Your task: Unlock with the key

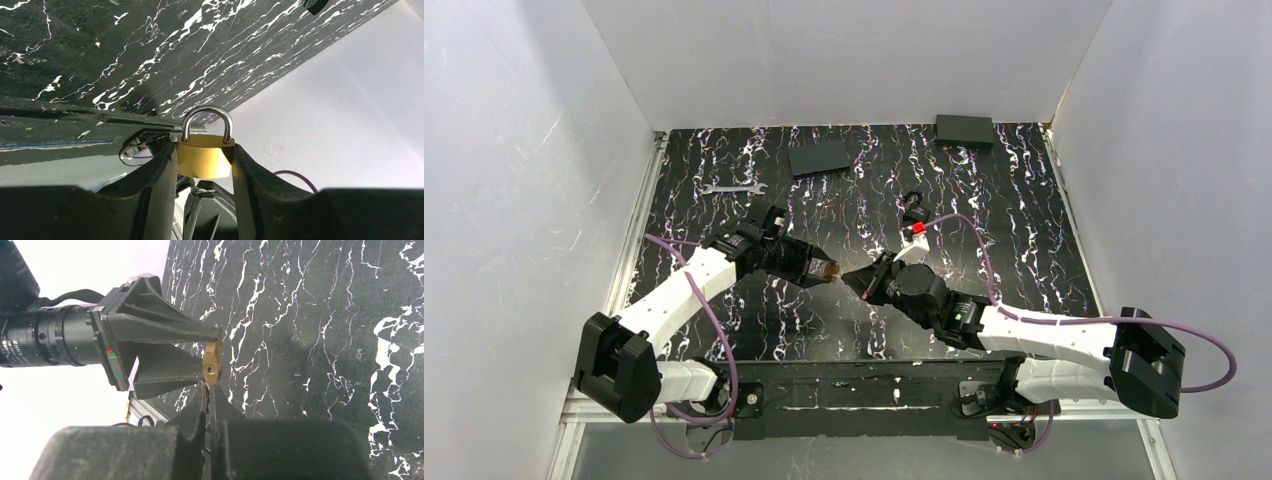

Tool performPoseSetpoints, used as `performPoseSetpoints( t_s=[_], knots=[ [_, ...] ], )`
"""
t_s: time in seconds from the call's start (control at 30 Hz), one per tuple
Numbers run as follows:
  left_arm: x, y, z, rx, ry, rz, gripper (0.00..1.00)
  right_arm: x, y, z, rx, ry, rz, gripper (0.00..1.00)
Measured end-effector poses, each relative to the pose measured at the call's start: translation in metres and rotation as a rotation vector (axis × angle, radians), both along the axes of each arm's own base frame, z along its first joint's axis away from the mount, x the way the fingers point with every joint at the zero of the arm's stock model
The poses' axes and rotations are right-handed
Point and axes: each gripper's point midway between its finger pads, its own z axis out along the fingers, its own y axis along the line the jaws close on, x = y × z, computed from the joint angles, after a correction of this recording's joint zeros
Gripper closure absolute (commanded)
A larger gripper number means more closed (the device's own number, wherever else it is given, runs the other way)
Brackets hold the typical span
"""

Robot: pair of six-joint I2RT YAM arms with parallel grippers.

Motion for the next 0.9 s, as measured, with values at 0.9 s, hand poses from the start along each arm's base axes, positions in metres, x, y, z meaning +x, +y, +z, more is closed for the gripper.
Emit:
performPoseSetpoints(
  t_s=[0.9],
  knots=[
    [0.002, -0.001, 0.0, -0.01, -0.001, 0.014, 1.0, 0.004, -0.009, 0.001, -0.015, 0.004, -0.042, 0.99]
  ],
)
